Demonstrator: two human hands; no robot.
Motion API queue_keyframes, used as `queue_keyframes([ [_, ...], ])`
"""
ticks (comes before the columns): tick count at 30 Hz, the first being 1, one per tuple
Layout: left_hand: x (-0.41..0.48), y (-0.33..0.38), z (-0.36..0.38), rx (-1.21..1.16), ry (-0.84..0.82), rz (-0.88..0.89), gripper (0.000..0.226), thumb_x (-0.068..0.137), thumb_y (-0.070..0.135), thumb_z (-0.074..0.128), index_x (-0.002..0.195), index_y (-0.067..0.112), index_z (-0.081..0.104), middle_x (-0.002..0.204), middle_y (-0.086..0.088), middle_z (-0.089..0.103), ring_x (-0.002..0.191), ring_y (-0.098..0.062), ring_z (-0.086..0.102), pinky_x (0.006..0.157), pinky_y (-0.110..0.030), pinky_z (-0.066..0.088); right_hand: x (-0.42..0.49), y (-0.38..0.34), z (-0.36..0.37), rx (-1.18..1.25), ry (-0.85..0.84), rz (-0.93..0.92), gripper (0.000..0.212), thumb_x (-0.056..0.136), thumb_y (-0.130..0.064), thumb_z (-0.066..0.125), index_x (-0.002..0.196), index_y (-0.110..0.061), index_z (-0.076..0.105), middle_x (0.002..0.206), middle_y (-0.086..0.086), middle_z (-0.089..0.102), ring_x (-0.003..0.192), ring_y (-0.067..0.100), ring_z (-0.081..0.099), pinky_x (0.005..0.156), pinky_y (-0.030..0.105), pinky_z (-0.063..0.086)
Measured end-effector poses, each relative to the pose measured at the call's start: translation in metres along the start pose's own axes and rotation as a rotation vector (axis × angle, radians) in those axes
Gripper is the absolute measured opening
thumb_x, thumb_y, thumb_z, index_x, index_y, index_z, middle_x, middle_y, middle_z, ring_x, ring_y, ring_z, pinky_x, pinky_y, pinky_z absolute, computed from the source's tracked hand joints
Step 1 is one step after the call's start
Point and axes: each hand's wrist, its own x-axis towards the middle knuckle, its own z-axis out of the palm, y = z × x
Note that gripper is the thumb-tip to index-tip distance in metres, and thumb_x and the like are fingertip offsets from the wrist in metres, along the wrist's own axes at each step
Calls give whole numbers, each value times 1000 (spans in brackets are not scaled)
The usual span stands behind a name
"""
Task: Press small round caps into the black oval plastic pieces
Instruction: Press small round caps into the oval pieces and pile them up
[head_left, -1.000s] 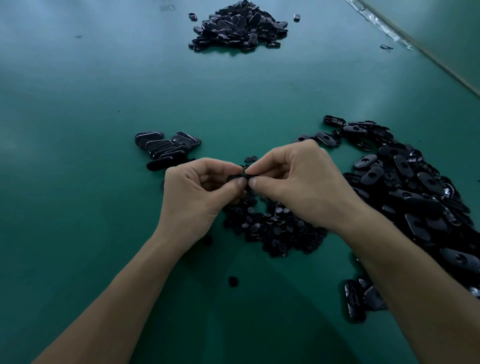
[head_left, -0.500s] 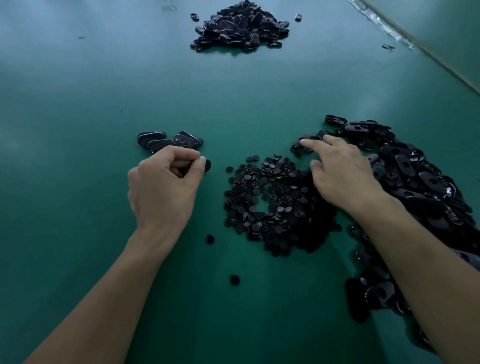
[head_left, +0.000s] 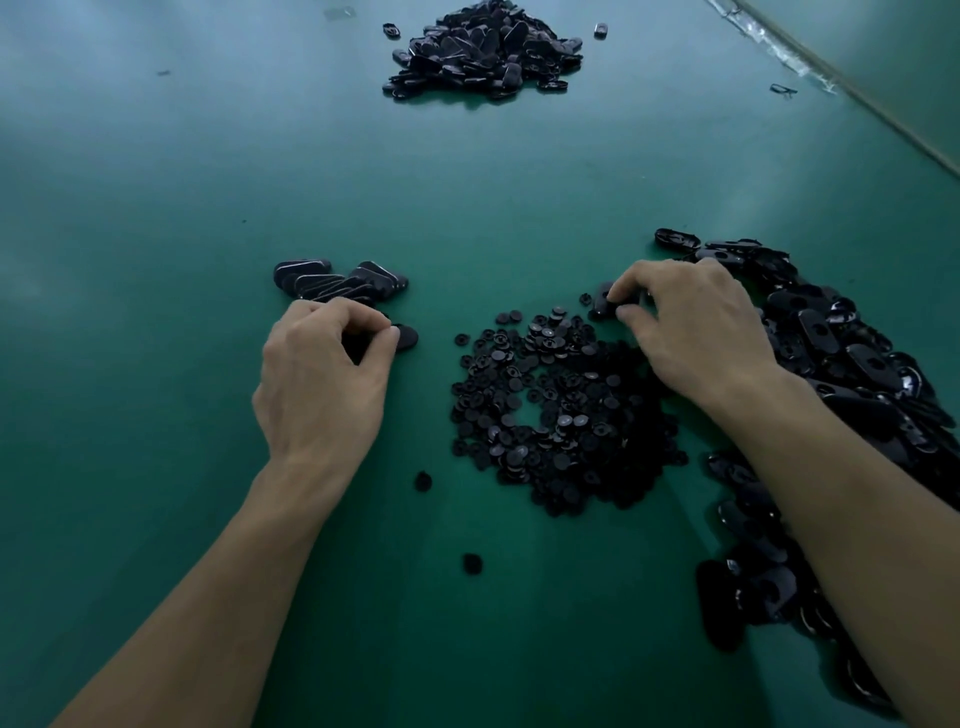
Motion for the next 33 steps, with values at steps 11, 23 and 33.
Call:
queue_keyframes([
  [11,-6,7,3,-90,51,92,6,91,30,67,94,34,64,89,14,56,79,-2,49,56,-23,38,10,13,-3,247,-192,157,39,90,-28,75,125,-16,63,97,0,59,94,19,54,84,28,39],
  [23,-16,19,7,-336,-28,251,7,87,22,71,86,26,66,70,14,59,61,-6,52,57,-25,47,3,15,1,169,49,61,22,96,-33,66,112,-21,74,104,3,50,89,21,53,81,32,44],
  [33,-27,38,0,-642,-287,123,26,84,51,65,82,26,68,64,3,71,45,-15,64,43,-21,47,-27,-43,-2,490,-44,-247,15,101,-27,57,109,-26,69,80,-7,69,67,10,65,64,30,55],
])
